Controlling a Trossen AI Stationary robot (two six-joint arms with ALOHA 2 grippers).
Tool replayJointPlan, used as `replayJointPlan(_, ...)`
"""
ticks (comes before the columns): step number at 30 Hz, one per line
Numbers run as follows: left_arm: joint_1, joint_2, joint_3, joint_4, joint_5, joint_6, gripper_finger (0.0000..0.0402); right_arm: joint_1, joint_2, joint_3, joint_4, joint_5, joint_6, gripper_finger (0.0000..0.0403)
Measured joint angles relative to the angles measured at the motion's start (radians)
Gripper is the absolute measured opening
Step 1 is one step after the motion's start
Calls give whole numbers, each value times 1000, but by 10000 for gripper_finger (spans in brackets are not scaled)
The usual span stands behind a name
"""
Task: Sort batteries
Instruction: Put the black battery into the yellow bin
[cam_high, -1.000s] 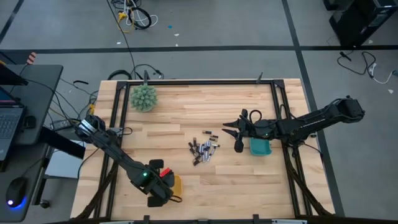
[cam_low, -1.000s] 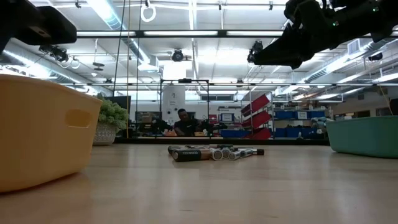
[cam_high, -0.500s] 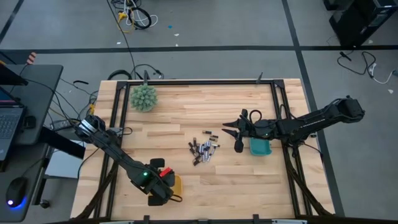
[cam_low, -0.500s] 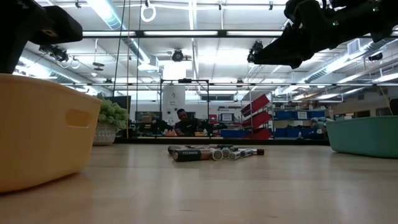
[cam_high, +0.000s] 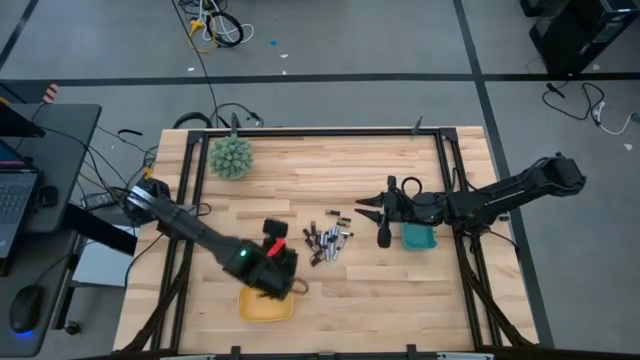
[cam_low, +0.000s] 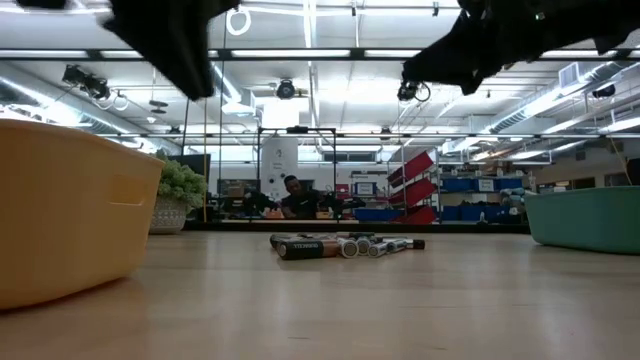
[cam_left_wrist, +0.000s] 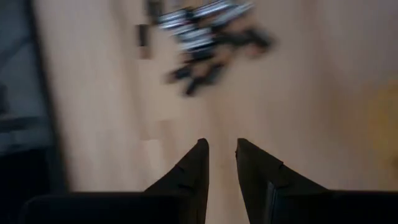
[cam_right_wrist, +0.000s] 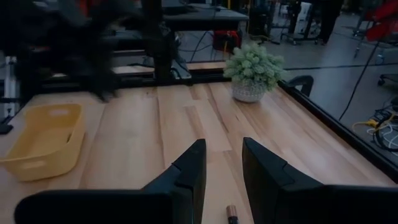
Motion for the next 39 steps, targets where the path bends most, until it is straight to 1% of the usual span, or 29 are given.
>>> replayJointPlan(2, 61, 0, -10, 25, -6, 92, 80, 11, 0, 32, -51, 0, -2, 90)
replayJointPlan(4, 125, 0, -25, 57, 20, 184, 80, 20, 0, 61, -100, 3, -2, 90)
replayJointPlan(6, 186, 0, -36, 125, 98, 281, 80, 26, 0, 82, -139, 3, -2, 90)
replayJointPlan(11, 319, 0, -71, 298, 356, 490, 80, 42, 0, 91, -168, 5, 9, 90)
replayJointPlan(13, 360, 0, -89, 335, 428, 543, 80, 53, 0, 91, -177, 5, 25, 90)
replayJointPlan(15, 393, 0, -108, 348, 473, 576, 80, 63, 0, 91, -186, 5, 41, 90)
replayJointPlan(20, 450, 0, -175, 415, 526, 605, 79, 81, 0, 91, -189, 5, 61, 90)
replayJointPlan(24, 462, 0, -236, 518, 567, 643, 79, 86, 0, 91, -190, 7, 62, 90)
replayJointPlan(27, 461, 0, -281, 593, 564, 664, 79, 86, 0, 91, -190, 7, 63, 90)
replayJointPlan(33, 465, 0, -339, 675, 551, 663, 79, 85, 0, 91, -207, 7, 100, 90)
replayJointPlan(39, 465, 0, -370, 710, 530, 711, 79, 85, 0, 91, -209, 7, 104, 90)
